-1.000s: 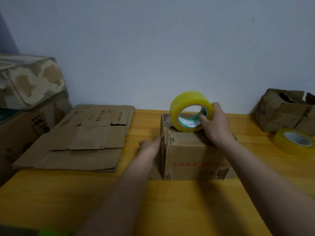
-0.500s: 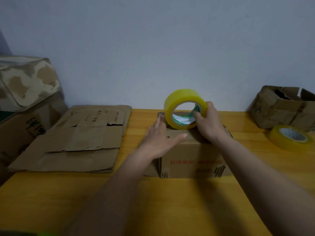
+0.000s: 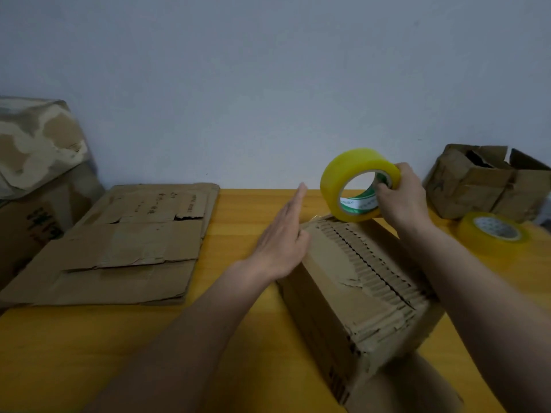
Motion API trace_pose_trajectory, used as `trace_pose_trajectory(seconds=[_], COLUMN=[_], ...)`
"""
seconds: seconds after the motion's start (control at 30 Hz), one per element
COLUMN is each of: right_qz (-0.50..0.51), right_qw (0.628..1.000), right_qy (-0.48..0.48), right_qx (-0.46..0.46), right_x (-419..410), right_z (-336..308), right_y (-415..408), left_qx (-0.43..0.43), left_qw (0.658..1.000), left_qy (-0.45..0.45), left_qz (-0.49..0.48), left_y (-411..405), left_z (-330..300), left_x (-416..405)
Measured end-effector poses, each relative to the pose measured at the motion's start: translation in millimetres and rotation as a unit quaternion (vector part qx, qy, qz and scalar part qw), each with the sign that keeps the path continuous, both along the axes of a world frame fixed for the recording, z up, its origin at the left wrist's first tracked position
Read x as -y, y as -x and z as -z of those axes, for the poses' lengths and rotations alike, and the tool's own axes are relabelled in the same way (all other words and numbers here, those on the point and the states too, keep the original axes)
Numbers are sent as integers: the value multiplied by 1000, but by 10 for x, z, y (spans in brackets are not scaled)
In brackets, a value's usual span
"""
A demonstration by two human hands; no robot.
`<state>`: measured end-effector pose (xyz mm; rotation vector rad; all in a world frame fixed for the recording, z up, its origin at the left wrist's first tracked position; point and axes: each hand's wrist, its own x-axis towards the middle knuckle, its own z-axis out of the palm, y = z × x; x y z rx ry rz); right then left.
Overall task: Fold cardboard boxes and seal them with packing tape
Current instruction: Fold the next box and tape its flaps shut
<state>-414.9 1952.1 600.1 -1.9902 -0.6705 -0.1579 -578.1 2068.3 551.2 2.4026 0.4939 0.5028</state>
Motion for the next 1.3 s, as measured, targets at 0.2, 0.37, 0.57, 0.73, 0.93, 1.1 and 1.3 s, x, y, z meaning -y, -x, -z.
trace_pose_trajectory(seconds=[0.2, 0.37, 0.57, 0.73, 0.93, 1.1, 1.3], right_qz=[-1, -5, -31, -45, -80, -88, -88], right_qw=[1000, 1000, 999, 999, 993, 982, 984], right_qy=[-13, -4, 8, 25, 85, 164, 148], right_qx=[-3, -5, -8, -9, 17, -3, -46], right_x=[-16, -78, -161, -152, -226, -180, -155], right_z=[7, -12, -48, -89, -114, -115, -77], right_y=[-3, -6, 42, 66, 138, 37, -37], left_qx=[-28, -34, -223, -252, -237, -201, 19], left_qw=[999, 981, 916, 904, 931, 941, 969], left_qy=[20, -84, -223, -277, -273, -274, -245], left_qz=[-26, 169, 248, 204, 44, -7, -26], left_y=[82, 352, 236, 161, -127, -244, -152], left_z=[-74, -280, -296, -198, -159, -124, 86], left_x=[84, 512, 654, 701, 833, 842, 848])
